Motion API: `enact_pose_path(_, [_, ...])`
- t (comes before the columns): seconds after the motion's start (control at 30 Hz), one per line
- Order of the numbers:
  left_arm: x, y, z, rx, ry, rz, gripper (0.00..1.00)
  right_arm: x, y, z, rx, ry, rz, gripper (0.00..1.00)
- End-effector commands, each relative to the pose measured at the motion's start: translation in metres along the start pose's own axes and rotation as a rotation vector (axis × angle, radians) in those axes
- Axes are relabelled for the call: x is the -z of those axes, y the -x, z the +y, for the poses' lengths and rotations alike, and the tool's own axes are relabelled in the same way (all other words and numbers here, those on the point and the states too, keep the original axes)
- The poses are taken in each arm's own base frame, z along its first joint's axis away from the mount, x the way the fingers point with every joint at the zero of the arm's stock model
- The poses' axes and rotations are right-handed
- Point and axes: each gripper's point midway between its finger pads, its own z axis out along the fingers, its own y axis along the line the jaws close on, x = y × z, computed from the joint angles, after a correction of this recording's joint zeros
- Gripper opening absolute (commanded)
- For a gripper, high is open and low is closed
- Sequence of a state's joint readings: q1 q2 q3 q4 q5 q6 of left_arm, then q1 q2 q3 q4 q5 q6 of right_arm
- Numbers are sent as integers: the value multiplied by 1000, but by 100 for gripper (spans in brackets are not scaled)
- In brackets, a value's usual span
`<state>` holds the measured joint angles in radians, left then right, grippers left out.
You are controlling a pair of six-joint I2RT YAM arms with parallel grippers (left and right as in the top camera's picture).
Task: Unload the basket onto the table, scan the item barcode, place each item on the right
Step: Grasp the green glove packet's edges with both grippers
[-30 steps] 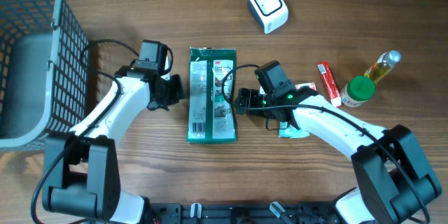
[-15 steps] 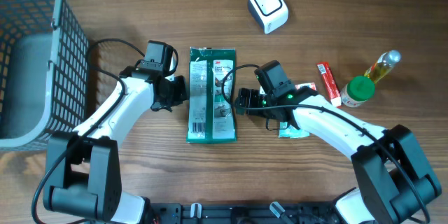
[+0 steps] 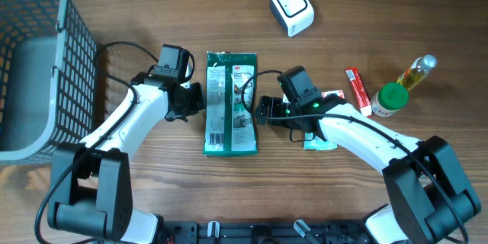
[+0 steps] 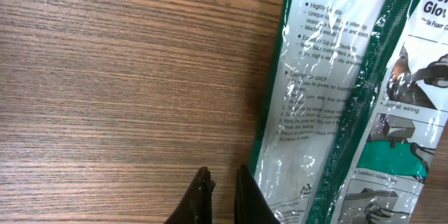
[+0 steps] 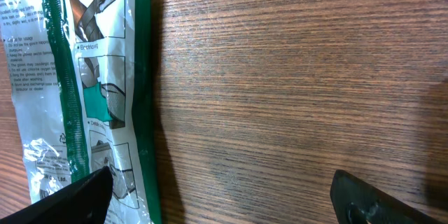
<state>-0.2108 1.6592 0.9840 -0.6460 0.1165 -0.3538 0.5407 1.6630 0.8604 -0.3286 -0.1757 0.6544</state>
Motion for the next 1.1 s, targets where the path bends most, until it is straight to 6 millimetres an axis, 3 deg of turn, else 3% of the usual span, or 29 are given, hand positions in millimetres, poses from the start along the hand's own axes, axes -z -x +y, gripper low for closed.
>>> enact_pose_path(0.0, [-13,-7,3,-4,18,27,4,-2,-4,0,-6,3,14,100])
enact_pose_path(0.3, [-52,-36,-30,-72,-62,152,6,-1,-9,12,37,74,50,100])
enact_pose_path(0.43, [-55,-43,-39,-107,-64,163,6,1,-13,25,62,146,75,99])
enact_pose_path(0.63, [-45,-22,-51,-109,-88,115,4,3,-22,35,59,204,125,98])
enact_pose_path(0.77, [-35,-7,-56,-113,-82,90,4,3,-25,31,55,186,134,98])
enact_pose_path(0.93, [-18,9,-56,-93,-64,84,4,0,-3,11,49,74,28,98])
enact_pose_path(1.07, [-17,6,-66,-92,-119,109,4,0,8,5,63,43,-21,99])
